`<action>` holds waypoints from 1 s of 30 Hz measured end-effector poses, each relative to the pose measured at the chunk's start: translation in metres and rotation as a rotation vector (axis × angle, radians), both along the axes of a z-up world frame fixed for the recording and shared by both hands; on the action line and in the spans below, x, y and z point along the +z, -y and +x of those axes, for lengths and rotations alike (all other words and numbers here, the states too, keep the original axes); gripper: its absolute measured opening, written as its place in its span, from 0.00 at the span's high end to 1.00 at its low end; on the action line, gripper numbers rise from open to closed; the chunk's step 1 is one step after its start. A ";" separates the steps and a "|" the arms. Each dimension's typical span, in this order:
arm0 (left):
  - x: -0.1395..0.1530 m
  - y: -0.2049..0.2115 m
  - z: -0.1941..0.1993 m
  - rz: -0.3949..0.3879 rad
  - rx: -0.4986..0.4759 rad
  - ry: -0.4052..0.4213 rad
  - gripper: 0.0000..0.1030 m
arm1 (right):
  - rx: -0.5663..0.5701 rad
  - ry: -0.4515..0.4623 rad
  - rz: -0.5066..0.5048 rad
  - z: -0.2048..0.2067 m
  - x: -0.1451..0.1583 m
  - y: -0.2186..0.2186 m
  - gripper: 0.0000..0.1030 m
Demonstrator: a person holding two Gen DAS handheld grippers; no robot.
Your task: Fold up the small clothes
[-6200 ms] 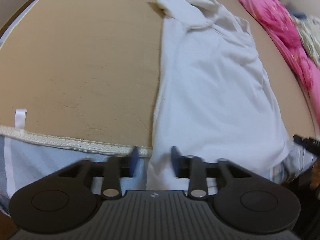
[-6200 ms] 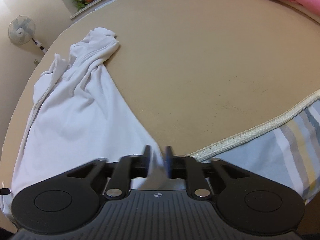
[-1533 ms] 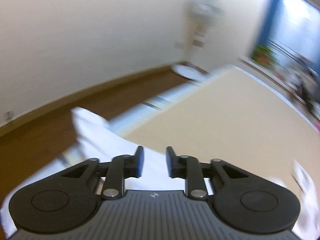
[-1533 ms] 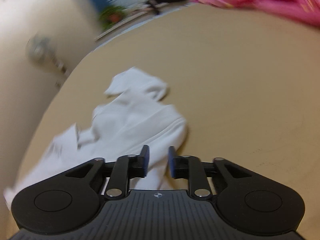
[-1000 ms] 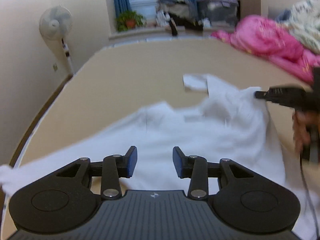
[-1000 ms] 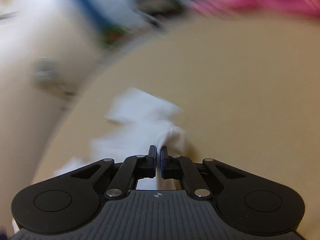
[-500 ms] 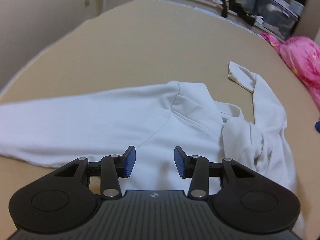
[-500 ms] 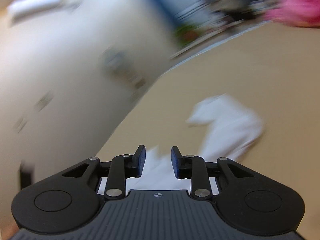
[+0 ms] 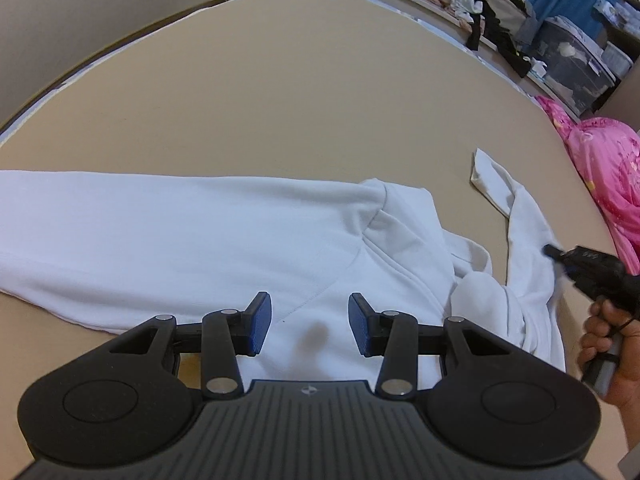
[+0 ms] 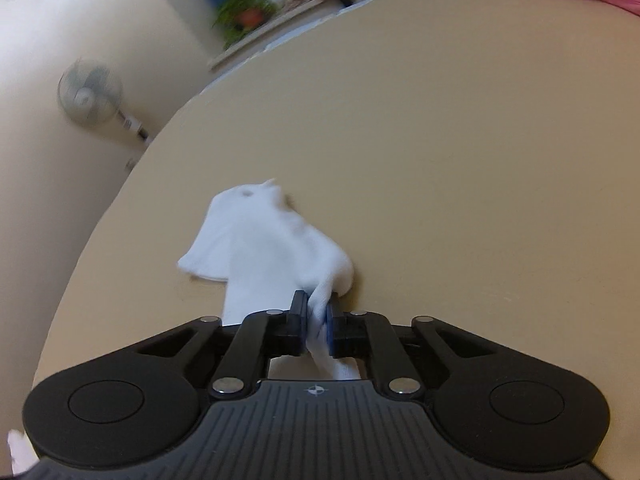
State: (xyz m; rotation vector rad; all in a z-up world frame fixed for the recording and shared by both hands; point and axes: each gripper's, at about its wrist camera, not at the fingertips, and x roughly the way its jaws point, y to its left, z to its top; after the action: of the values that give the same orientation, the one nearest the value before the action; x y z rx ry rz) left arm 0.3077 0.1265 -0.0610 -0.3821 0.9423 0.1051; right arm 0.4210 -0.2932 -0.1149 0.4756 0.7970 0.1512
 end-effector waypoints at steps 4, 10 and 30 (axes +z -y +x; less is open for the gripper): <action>0.001 -0.003 -0.001 0.006 0.013 0.002 0.54 | -0.137 0.164 0.059 -0.032 0.065 0.042 0.92; 0.003 0.007 -0.003 0.004 -0.033 0.014 0.54 | -0.770 0.467 -0.345 -0.206 0.135 0.109 0.80; -0.023 0.034 0.003 0.063 -0.089 -0.022 0.54 | -0.957 0.051 0.408 -0.249 -0.042 0.312 0.63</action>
State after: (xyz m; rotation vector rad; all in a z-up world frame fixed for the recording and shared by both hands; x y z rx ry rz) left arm 0.3103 0.0924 -0.0843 -0.2805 0.9738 0.0579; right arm 0.1716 -0.6047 -0.1572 1.1839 0.4170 -0.5718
